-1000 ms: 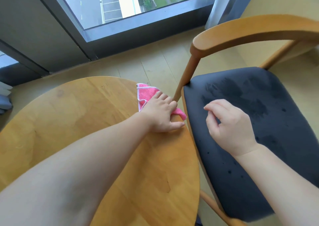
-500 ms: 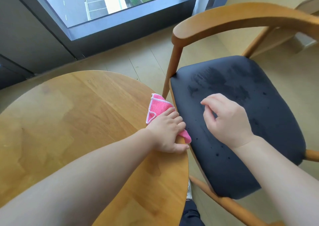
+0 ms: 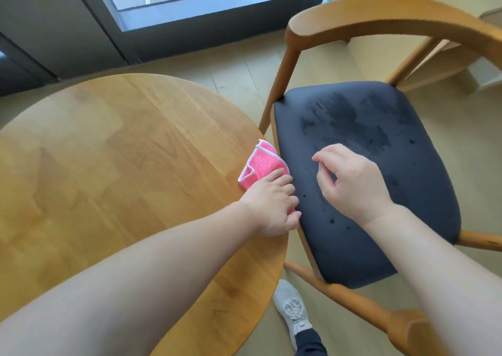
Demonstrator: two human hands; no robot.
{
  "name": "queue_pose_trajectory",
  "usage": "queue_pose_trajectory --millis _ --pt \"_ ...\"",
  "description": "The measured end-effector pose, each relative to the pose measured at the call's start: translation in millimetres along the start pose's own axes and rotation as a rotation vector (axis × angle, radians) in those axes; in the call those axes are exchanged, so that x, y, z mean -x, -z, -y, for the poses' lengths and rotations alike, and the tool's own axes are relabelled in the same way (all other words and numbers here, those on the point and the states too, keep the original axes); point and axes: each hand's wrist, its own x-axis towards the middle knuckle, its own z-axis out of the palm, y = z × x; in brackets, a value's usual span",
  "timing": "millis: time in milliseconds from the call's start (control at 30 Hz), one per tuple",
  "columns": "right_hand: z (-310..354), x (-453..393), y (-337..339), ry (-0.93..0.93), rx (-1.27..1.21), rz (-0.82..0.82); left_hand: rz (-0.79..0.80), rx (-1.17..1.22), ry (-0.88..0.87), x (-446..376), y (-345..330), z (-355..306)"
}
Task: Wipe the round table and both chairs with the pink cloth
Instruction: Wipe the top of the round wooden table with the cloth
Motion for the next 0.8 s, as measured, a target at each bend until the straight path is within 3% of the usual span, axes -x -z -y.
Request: queue_pose_trajectory --millis 400,533,700,800 --pt "-12.7 10.8 -5.4 0.363 -0.156 0.26 -0.072 0.007 0.253 42.3 -39.5 -72.6" --pt "-14.4 21.5 -1.3 0.518 -0.166 0.401 -0.185 0.029 0.379 52.7 -41.2 -96.7" --pt "-8.7 27.7 -17.4 0.78 0.008 0.554 -0.43 0.178 0.535 92.4 -39.5 -129.5" --pt "-6.6 19.6 -39.4 0.873 0.293 0.7 -0.529 0.222 0.679 124.0 -44.2 -144.0"
